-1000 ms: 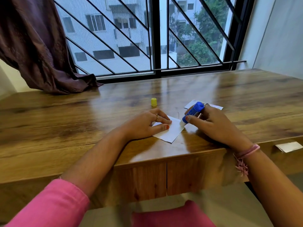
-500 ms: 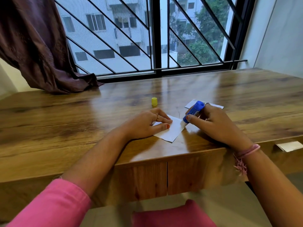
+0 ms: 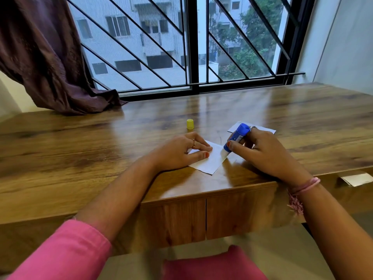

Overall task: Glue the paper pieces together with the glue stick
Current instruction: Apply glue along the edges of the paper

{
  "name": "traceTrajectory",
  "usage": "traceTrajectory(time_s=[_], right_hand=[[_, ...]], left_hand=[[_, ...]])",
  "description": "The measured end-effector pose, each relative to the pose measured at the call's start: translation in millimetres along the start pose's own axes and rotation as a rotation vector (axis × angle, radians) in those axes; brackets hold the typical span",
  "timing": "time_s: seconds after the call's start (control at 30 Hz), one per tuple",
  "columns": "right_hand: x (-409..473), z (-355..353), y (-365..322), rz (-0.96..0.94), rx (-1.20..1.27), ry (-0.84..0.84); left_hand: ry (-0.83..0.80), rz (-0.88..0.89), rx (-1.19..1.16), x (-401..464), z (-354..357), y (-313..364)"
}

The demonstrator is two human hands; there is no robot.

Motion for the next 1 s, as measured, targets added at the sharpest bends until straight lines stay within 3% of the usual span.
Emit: traceTrajectory(time_s=[1.0], right_hand=[[-1.5, 9.9, -15.9, -0.174, -0.038, -0.093]], left_hand=[[-0.009, 0.005, 0.017, -0.2, -0.4, 2.0]])
Point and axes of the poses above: each hand's wrist, its own x-axis towards the middle knuckle, its own z-axis out of the palm, y = z × x, the point moved 7 cm from there along x, towards the middle knuckle, and after that the axes turned 10 degrees about -z, right-handed, at the moved point
